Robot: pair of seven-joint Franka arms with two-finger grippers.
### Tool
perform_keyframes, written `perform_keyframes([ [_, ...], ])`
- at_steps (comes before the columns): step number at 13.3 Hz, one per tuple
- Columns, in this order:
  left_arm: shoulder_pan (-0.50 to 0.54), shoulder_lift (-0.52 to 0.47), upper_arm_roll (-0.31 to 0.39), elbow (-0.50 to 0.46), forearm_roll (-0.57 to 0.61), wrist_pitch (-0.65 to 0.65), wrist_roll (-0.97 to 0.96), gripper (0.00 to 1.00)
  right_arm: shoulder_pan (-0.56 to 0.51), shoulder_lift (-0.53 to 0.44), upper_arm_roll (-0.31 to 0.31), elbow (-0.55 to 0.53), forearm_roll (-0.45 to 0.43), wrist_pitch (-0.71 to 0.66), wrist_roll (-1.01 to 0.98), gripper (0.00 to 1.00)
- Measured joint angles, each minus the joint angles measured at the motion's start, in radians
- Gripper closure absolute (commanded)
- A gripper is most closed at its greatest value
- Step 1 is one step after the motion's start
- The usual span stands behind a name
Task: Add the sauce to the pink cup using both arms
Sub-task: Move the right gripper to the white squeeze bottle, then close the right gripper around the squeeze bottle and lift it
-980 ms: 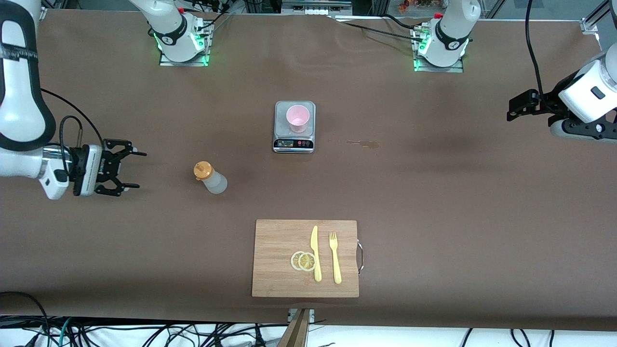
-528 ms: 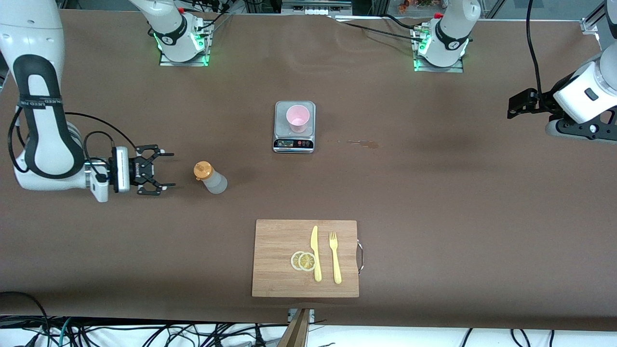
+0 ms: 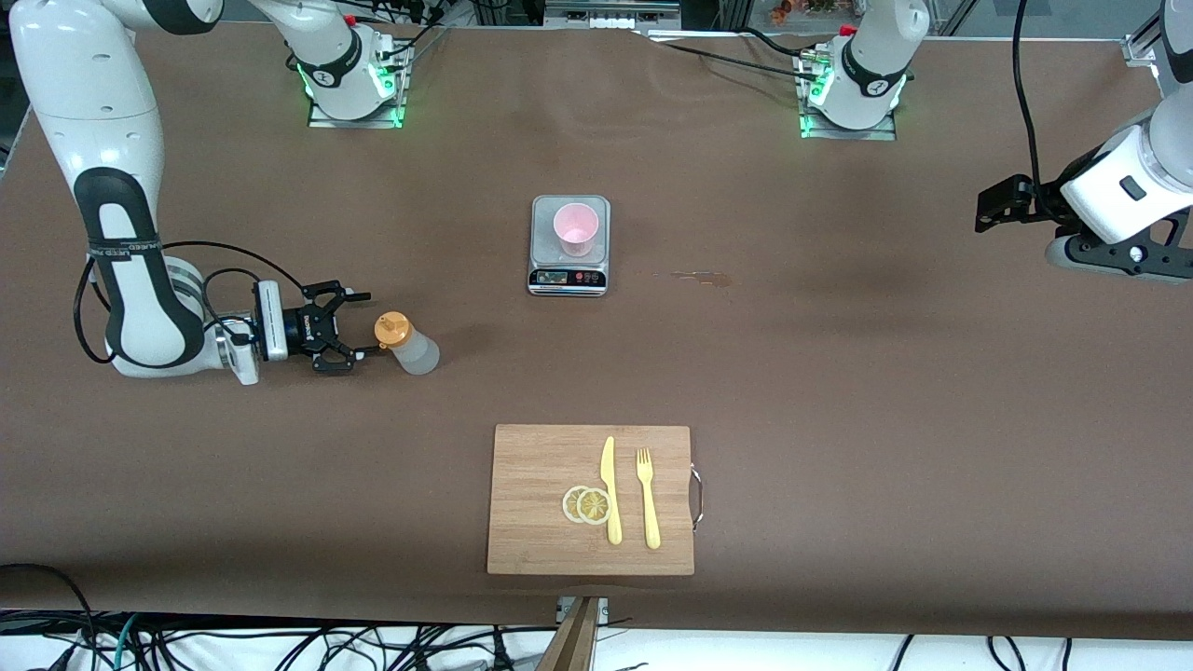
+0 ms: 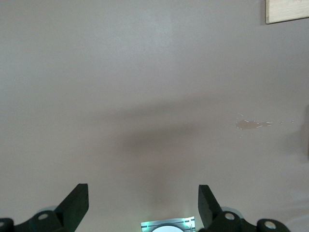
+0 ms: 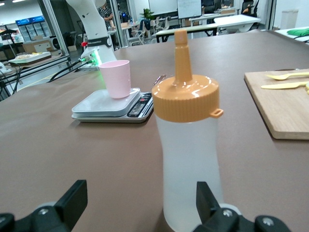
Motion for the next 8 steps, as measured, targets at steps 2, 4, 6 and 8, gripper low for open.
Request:
perform_keyframes([
  [2, 0.000, 0.007, 0.000, 0.019, 0.000, 0.000, 0.000, 0.00, 0.001, 0.003, 0.000, 0.001, 0.038, 0.000, 0.000, 0.00],
  [4, 0.003, 0.017, 0.000, 0.028, 0.000, 0.000, 0.000, 0.00, 0.010, 0.019, 0.000, 0.001, 0.097, 0.001, 0.000, 0.00],
  [6, 0.004, 0.024, 0.000, 0.032, 0.000, 0.000, 0.000, 0.00, 0.033, 0.043, 0.001, 0.001, 0.152, 0.006, 0.000, 0.00],
  [8, 0.004, 0.027, 0.000, 0.034, 0.000, 0.000, 0.000, 0.00, 0.064, 0.053, 0.002, 0.002, 0.201, 0.022, 0.000, 0.00],
])
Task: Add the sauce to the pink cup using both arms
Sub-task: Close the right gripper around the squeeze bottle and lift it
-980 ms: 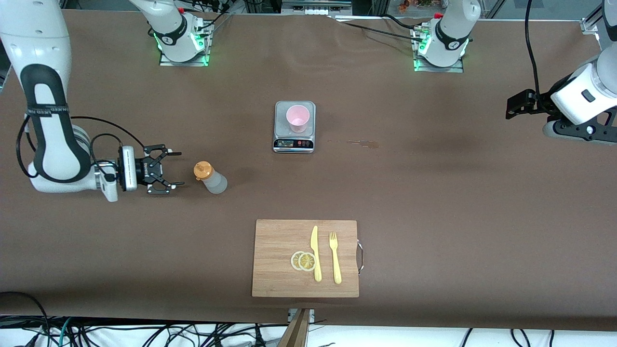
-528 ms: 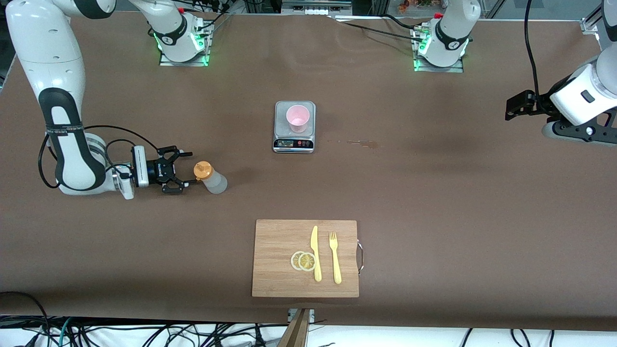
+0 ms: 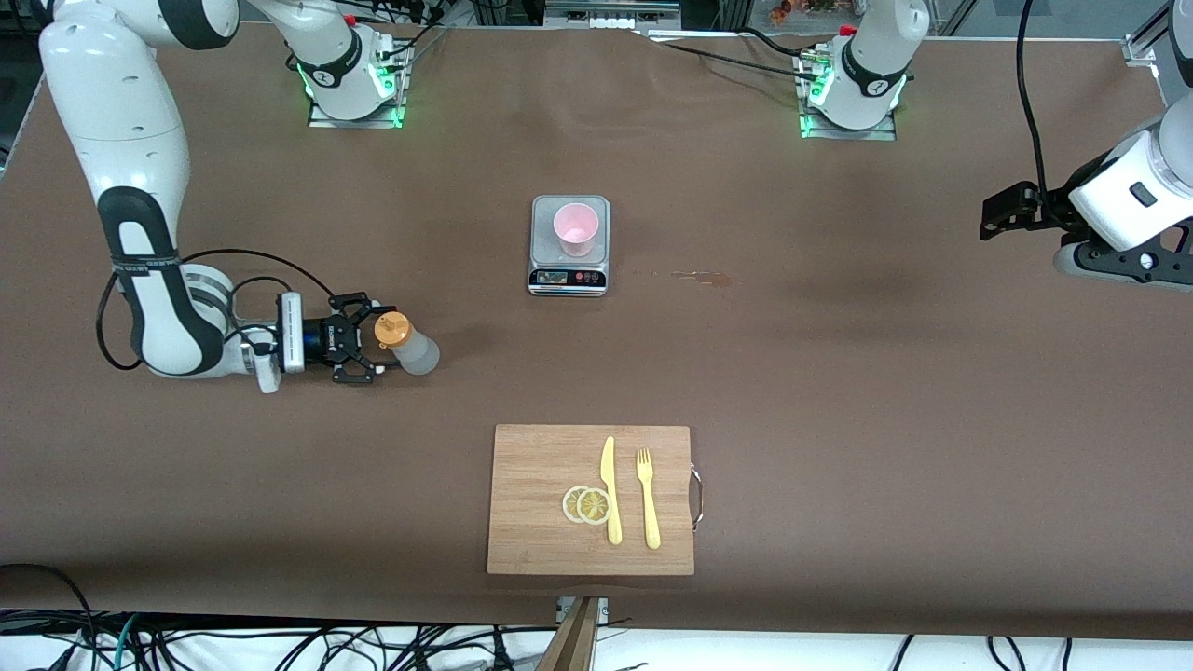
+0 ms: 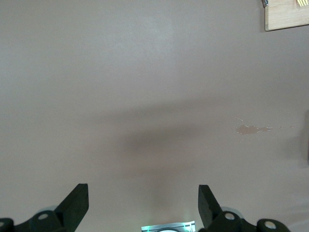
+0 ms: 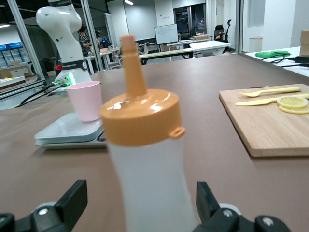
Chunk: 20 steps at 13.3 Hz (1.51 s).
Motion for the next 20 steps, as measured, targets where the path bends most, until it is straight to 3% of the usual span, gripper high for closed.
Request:
perform_keyframes([
  [4, 0.000, 0.002, 0.000, 0.003, 0.000, 0.000, 0.000, 0.00, 0.050, 0.005, 0.024, 0.001, 0.067, 0.022, 0.000, 0.01],
  [5, 0.000, 0.002, 0.000, 0.004, 0.000, 0.000, 0.000, 0.00, 0.058, 0.009, 0.028, 0.001, 0.076, 0.025, 0.000, 0.20],
  [7, 0.000, 0.003, 0.000, 0.005, 0.000, 0.000, 0.000, 0.00, 0.062, 0.017, 0.032, 0.001, 0.083, 0.029, -0.003, 0.80],
  [8, 0.001, 0.004, 0.000, 0.006, 0.000, 0.000, 0.000, 0.00, 0.061, 0.018, 0.032, 0.001, 0.083, 0.029, -0.005, 0.95],
  [9, 0.001, 0.004, 0.000, 0.006, 0.000, 0.000, 0.000, 0.00, 0.060, 0.019, 0.032, 0.001, 0.083, 0.030, -0.005, 1.00],
  [12, 0.002, 0.005, 0.000, 0.007, 0.000, 0.000, 0.000, 0.00, 0.064, 0.010, 0.032, 0.015, 0.073, 0.064, -0.005, 1.00],
  [14, 0.002, 0.005, 0.000, 0.007, 0.000, 0.000, 0.000, 0.00, 0.076, -0.023, 0.033, 0.024, 0.022, 0.103, 0.034, 1.00],
  [17, 0.004, 0.006, 0.000, 0.008, 0.000, 0.000, 0.000, 0.00, 0.123, -0.147, 0.032, 0.000, -0.106, 0.223, 0.219, 1.00],
  [20, 0.004, 0.006, 0.000, 0.009, 0.000, 0.000, 0.000, 0.00, 0.256, -0.336, 0.021, -0.142, -0.199, 0.422, 0.449, 1.00],
])
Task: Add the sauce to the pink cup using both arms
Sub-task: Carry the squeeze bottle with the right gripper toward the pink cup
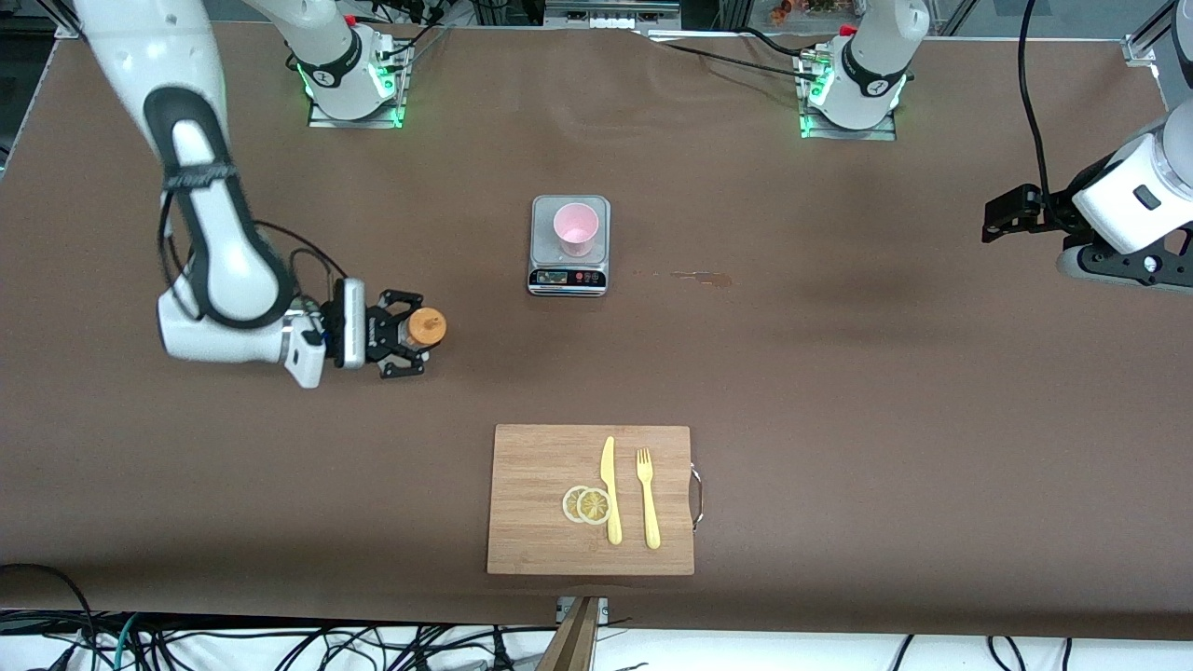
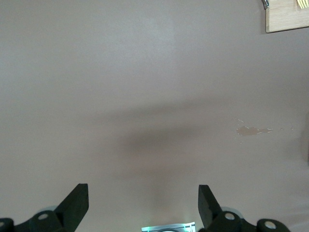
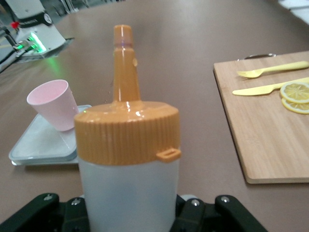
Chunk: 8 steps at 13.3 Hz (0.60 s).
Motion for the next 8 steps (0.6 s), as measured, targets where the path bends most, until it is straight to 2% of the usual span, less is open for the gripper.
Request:
perform_keyframes([
  [3, 0.000, 0.000, 0.000, 0.000, 0.000, 0.000, 0.000, 0.00, 0.154, -0.128, -0.002, -0.159, -0.064, 0.222, 0.157, 1.00],
  [5, 0.000, 0.000, 0.000, 0.000, 0.000, 0.000, 0.000, 0.00, 0.234, -0.168, -0.003, -0.218, -0.146, 0.292, 0.267, 1.00],
  [6, 0.000, 0.000, 0.000, 0.000, 0.000, 0.000, 0.000, 0.00, 0.267, -0.182, -0.003, -0.230, -0.220, 0.311, 0.342, 1.00],
  [8, 0.000, 0.000, 0.000, 0.001, 0.000, 0.000, 0.000, 0.00, 0.321, -0.208, -0.005, -0.234, -0.433, 0.320, 0.543, 1.00],
])
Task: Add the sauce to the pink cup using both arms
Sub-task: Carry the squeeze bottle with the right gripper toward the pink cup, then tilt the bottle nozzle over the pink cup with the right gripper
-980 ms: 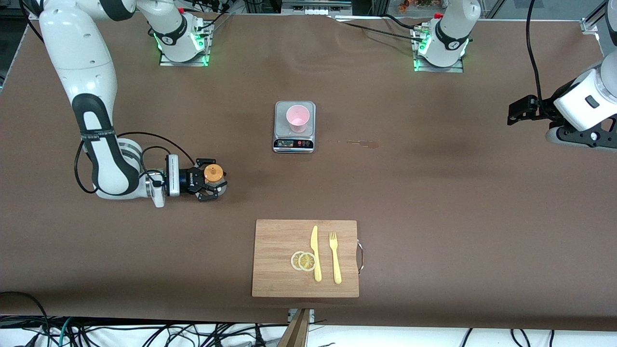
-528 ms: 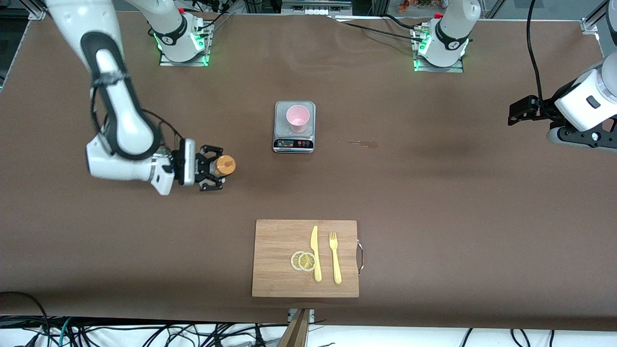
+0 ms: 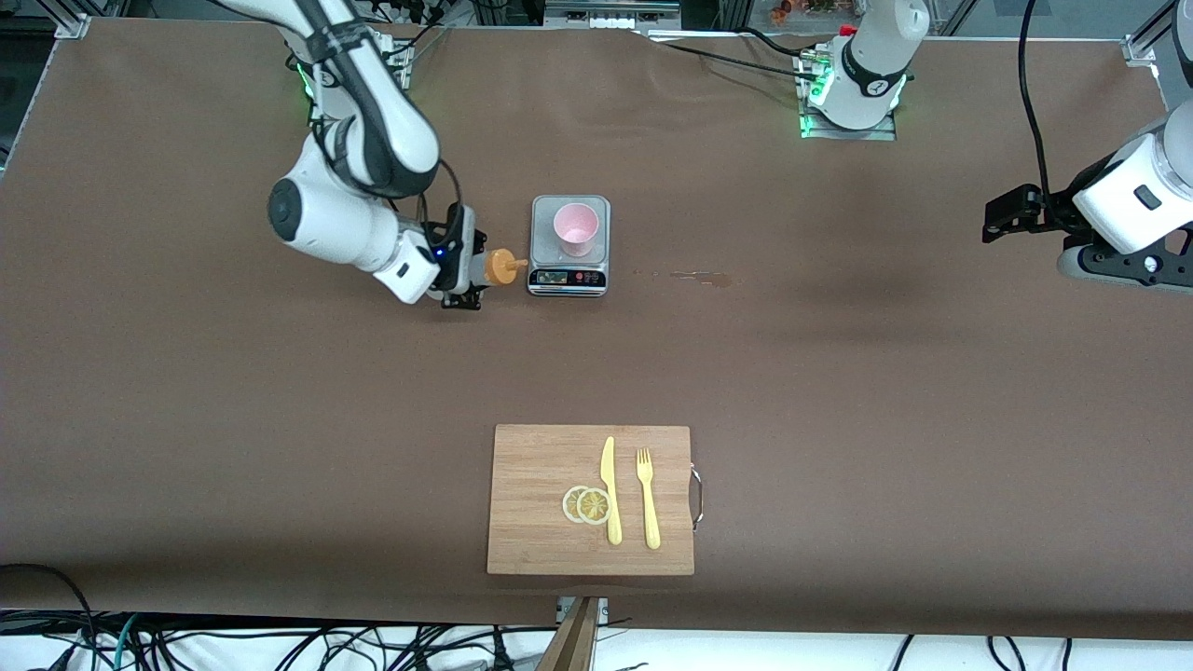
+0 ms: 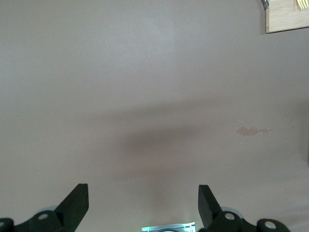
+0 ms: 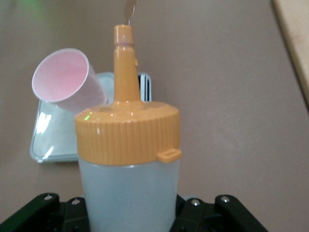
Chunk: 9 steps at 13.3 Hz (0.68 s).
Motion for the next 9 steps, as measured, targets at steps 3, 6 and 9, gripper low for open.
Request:
perform_keyframes([
  [3, 0.000, 0.000, 0.000, 0.000, 0.000, 0.000, 0.000, 0.00, 0.067, -0.033, 0.001, -0.002, -0.294, -0.032, 0.316, 1.00],
  [6, 0.000, 0.000, 0.000, 0.000, 0.000, 0.000, 0.000, 0.00, 0.125, -0.046, 0.002, -0.004, -0.429, -0.099, 0.489, 1.00],
  [9, 0.000, 0.000, 0.000, 0.001, 0.000, 0.000, 0.000, 0.00, 0.179, -0.052, 0.010, -0.005, -0.551, -0.165, 0.642, 1.00],
])
